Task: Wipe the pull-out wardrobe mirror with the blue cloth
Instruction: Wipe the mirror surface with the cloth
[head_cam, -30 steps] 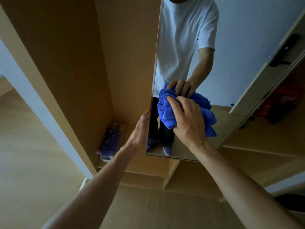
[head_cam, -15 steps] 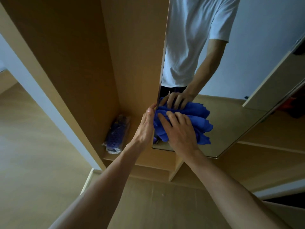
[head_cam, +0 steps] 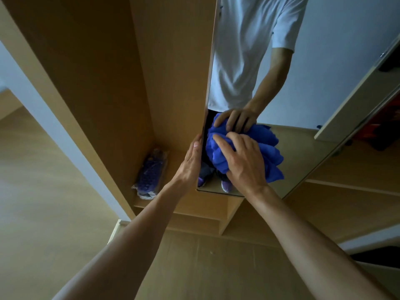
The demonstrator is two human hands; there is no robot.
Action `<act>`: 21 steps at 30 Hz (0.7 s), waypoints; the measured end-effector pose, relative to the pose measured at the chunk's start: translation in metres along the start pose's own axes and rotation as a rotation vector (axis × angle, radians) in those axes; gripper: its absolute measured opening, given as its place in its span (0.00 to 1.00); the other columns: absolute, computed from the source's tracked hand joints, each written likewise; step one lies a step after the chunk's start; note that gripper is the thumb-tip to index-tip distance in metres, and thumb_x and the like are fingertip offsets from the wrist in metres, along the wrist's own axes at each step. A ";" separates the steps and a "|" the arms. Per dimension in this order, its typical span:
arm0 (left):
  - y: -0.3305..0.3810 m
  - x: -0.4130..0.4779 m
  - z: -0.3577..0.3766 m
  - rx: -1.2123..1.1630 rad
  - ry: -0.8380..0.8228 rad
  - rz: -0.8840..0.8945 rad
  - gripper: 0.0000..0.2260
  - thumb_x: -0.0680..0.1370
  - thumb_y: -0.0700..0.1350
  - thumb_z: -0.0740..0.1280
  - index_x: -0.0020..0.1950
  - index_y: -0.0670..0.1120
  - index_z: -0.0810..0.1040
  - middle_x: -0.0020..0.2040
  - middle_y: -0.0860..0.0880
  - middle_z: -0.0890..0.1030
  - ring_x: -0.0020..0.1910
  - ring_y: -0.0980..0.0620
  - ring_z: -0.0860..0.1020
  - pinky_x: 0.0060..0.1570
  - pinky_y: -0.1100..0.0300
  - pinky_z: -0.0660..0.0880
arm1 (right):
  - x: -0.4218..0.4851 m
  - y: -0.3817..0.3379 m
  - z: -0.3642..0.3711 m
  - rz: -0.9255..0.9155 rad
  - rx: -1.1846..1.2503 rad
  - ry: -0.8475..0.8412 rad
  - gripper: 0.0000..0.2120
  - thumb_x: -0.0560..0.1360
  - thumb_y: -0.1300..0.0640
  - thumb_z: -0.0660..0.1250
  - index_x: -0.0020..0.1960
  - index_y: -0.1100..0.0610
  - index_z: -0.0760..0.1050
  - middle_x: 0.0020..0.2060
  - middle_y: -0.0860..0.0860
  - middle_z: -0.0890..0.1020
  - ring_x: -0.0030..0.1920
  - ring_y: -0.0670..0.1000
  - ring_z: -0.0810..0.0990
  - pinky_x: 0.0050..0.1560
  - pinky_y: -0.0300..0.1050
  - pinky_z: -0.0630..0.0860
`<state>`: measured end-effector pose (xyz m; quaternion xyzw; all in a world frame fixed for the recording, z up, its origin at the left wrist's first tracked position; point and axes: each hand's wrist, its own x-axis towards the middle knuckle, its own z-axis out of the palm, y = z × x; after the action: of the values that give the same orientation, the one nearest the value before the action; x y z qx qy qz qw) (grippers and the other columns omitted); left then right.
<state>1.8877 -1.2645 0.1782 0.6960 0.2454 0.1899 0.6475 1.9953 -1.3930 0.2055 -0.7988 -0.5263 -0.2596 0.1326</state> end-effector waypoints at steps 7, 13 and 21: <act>-0.004 -0.007 0.007 0.009 0.021 -0.006 0.25 0.84 0.64 0.45 0.82 0.62 0.52 0.82 0.58 0.57 0.79 0.58 0.56 0.78 0.50 0.55 | 0.007 0.025 -0.023 0.014 -0.021 0.112 0.32 0.72 0.61 0.72 0.74 0.53 0.70 0.63 0.56 0.76 0.59 0.58 0.74 0.61 0.54 0.70; -0.009 -0.003 0.013 0.022 0.056 0.037 0.22 0.87 0.53 0.50 0.82 0.58 0.54 0.80 0.59 0.60 0.76 0.62 0.59 0.76 0.58 0.57 | -0.016 0.029 0.006 -0.068 -0.099 0.017 0.30 0.72 0.62 0.70 0.73 0.55 0.71 0.63 0.57 0.77 0.57 0.60 0.76 0.58 0.56 0.72; -0.023 -0.002 0.013 0.024 0.044 0.044 0.33 0.80 0.37 0.60 0.81 0.60 0.56 0.79 0.59 0.62 0.76 0.66 0.60 0.75 0.60 0.60 | -0.061 0.045 0.048 -0.105 -0.101 -0.216 0.32 0.68 0.61 0.76 0.71 0.55 0.73 0.61 0.57 0.78 0.56 0.60 0.78 0.60 0.57 0.76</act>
<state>1.8914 -1.2756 0.1547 0.7047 0.2463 0.2163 0.6292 2.0299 -1.4354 0.1346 -0.7991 -0.5648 -0.2050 0.0209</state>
